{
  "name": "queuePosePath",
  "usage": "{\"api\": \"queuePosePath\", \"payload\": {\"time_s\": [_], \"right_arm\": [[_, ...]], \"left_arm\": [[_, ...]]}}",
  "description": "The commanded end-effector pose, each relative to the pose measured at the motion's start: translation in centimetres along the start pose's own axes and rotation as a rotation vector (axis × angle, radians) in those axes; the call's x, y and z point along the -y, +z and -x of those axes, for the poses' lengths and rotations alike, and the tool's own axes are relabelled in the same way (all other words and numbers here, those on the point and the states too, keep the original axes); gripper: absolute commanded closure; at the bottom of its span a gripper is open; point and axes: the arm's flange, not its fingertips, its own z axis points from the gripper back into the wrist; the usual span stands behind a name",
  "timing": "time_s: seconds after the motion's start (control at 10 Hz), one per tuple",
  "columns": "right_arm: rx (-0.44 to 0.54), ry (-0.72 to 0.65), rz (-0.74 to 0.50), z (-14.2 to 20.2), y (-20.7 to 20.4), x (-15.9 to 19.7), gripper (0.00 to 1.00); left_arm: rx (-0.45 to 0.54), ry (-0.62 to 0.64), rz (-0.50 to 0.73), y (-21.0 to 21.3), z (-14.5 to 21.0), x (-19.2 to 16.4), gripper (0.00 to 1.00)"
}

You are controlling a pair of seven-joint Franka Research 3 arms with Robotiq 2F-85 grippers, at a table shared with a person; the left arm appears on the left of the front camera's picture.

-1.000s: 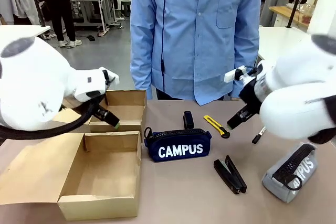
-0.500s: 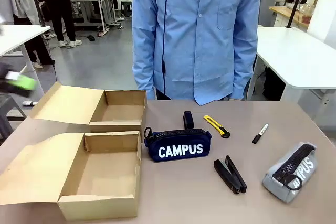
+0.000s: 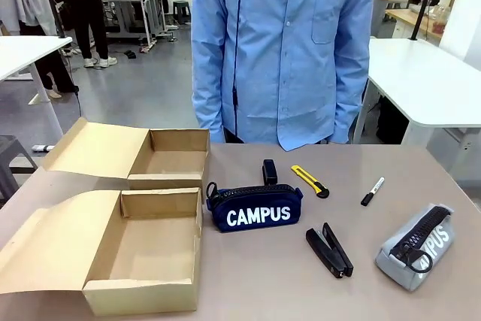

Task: Place items inside the box.
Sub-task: Pick up a Pencil pouch or Stapler and place it inside the Mailer Box closest to the robot.

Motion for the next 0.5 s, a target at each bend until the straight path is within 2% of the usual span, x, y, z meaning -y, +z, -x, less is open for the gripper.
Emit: {"api": "queuePosePath", "payload": {"time_s": [0.0, 0.4], "right_arm": [[-0.047, 0.112, 0.043, 1.35, -0.44, -5.28, 0.0], [-0.047, 0.112, 0.043, 1.35, -0.44, -5.28, 0.0]], "left_arm": [[-0.099, -0.108, -0.038, 1.28, -0.48, 2.0, 0.0], [-0.099, -0.108, -0.038, 1.28, -0.48, 2.0, 0.0]]}}
